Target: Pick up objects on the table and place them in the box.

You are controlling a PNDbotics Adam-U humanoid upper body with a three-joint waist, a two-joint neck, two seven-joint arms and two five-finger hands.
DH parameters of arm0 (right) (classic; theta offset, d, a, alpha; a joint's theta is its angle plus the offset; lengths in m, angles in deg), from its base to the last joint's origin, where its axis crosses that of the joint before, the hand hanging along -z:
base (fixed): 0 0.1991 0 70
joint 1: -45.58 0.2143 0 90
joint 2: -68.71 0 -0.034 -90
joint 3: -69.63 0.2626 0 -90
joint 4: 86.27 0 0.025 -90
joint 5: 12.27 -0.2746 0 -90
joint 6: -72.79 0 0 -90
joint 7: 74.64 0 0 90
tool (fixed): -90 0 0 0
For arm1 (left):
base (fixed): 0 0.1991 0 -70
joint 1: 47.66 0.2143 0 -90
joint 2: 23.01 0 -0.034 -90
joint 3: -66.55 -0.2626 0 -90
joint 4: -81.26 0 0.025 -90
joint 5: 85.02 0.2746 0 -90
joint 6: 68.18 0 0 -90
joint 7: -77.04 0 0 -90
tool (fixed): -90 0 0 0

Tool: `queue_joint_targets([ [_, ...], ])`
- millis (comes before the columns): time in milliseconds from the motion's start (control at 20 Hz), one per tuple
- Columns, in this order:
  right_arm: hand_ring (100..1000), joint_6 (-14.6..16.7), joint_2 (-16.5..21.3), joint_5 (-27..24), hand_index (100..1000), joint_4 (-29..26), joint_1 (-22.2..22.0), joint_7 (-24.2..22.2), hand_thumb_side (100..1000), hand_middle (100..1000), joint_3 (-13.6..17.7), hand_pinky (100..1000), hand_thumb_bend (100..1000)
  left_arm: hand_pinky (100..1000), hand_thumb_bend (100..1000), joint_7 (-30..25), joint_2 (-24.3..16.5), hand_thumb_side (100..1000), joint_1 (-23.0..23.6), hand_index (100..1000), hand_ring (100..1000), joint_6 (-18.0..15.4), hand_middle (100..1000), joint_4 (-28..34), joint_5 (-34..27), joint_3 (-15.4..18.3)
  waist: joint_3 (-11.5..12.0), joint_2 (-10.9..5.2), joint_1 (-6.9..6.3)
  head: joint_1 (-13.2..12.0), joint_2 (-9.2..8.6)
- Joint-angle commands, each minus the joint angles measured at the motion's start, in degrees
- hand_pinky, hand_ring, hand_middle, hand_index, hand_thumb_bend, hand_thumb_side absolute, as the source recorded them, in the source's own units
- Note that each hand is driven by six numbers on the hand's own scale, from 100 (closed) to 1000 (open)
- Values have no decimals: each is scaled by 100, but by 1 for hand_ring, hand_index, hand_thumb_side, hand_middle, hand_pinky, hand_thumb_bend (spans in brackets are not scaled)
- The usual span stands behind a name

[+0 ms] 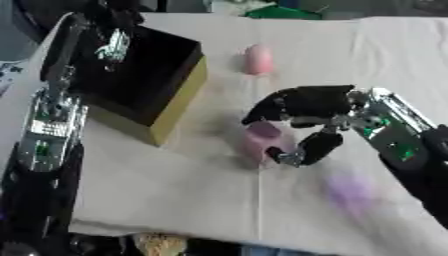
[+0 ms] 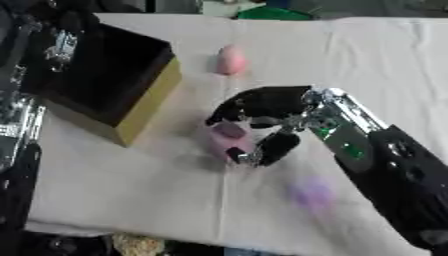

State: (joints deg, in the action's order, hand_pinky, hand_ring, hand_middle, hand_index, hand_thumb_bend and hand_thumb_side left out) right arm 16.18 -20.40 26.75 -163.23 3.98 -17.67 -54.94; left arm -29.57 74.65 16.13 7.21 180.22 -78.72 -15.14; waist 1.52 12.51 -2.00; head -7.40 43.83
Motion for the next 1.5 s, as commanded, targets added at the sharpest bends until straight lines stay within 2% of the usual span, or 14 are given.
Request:
queue_joint_targets([
  [50,914,754,0,71,977,8,91,-714,674,842,83,918,100,628,100,-15,-62,552,-107,741,532,-15,547,97,-30,7,16,-79,-8,13,29],
  [400,909,774,-31,166,977,134,67,-684,653,819,103,918,100,629,100,-18,-57,553,-124,741,531,-21,547,95,-33,6,27,-66,-16,23,25],
  [600,897,783,-52,239,975,239,44,-641,584,784,130,914,100,628,100,-16,-56,552,-131,741,531,-23,546,97,-36,8,33,-59,-21,25,20],
  [700,880,793,-65,253,972,273,43,-572,474,728,150,906,100,629,100,-15,-54,552,-132,742,531,-23,546,99,-37,10,29,-58,-22,26,23],
  [750,869,798,-71,256,968,285,44,-526,386,689,160,900,100,628,100,-14,-54,552,-132,742,531,-22,546,99,-37,11,26,-58,-22,26,25],
  [800,864,802,-75,256,967,293,46,-474,348,670,169,898,100,628,100,-13,-53,552,-131,742,531,-21,546,100,-37,11,24,-58,-22,25,26],
  [850,847,806,-78,255,960,297,47,-420,217,611,177,889,100,629,100,-13,-53,552,-131,742,531,-21,546,100,-37,13,21,-58,-24,24,27],
  [950,818,809,-80,244,945,298,47,-291,211,539,194,878,100,629,100,-9,-54,552,-128,742,531,-20,546,99,-37,17,16,-61,-27,22,29],
  [1150,777,814,-75,216,928,280,51,-25,201,468,216,860,100,628,100,7,-56,551,-121,742,531,-17,546,98,-43,27,11,-66,-34,13,29],
  [1500,748,778,-16,95,913,135,96,333,190,425,255,849,100,629,100,24,-61,549,-116,745,531,-15,546,104,-58,37,14,-78,-39,2,29],
])
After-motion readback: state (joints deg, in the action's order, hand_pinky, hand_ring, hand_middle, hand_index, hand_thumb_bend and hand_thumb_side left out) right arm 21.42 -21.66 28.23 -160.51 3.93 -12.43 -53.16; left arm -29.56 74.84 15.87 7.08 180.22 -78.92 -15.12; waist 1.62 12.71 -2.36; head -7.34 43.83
